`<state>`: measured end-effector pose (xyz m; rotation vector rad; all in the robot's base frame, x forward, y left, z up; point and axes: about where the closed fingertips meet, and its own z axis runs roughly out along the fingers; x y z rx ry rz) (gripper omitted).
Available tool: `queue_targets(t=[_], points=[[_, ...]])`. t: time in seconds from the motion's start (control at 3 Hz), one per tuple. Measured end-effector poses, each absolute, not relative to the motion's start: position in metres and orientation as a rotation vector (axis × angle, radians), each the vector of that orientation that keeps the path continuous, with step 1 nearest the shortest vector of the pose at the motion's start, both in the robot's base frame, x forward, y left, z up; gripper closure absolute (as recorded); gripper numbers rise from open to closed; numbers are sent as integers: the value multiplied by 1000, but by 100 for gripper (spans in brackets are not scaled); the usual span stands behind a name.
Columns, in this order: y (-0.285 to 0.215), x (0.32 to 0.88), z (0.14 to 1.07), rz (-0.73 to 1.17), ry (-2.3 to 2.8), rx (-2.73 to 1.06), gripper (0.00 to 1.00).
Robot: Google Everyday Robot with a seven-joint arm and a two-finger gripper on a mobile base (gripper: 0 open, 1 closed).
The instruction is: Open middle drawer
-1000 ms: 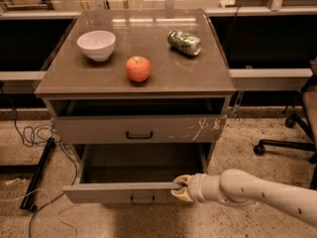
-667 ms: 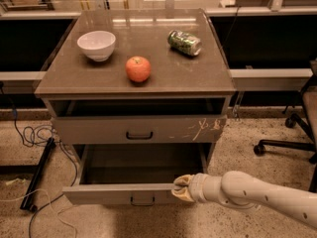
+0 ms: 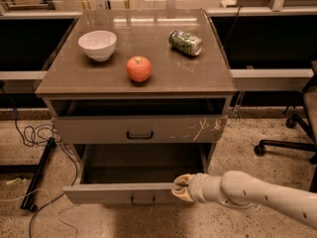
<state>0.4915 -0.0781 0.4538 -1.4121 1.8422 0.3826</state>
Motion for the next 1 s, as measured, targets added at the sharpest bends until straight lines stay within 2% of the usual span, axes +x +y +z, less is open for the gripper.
queue_targets(t=[0.33,1.0], points=[[-78,491,454,383,1842,-1412,3],[-71,484,431,408,1856,-1408,0]])
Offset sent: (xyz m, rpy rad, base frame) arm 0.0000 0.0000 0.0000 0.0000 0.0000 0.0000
